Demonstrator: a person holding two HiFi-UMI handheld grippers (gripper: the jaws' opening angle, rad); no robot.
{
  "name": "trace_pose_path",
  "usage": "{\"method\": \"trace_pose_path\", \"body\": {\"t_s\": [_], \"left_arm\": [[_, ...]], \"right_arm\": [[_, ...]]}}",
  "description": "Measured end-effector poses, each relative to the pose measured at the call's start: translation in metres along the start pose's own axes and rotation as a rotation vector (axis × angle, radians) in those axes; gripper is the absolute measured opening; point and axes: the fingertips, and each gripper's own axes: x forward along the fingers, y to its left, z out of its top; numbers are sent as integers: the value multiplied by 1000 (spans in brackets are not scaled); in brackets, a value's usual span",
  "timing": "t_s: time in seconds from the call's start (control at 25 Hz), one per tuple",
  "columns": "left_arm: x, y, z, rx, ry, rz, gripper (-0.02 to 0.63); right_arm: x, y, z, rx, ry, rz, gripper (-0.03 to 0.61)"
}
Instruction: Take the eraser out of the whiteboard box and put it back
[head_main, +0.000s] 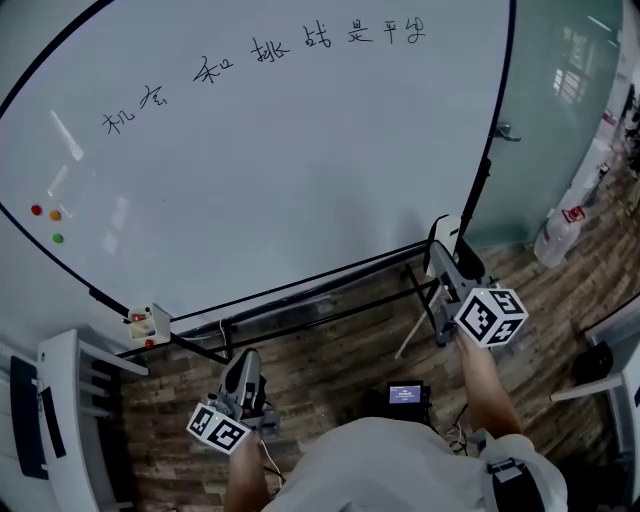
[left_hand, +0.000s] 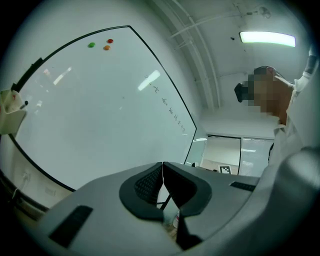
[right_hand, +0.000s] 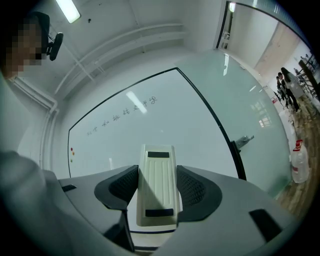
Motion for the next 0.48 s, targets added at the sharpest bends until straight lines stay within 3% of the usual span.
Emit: {"method": "trace_pose_path", "body": {"t_s": [0.32,0.48], "left_arm": [[67,11,11,33,-36,47,8],[80,18,9,37,-25,51,8]], "right_arm": [[60,-45,45,-8,-49,35,253],[75,-55,46,3,-55,27,253]]}}
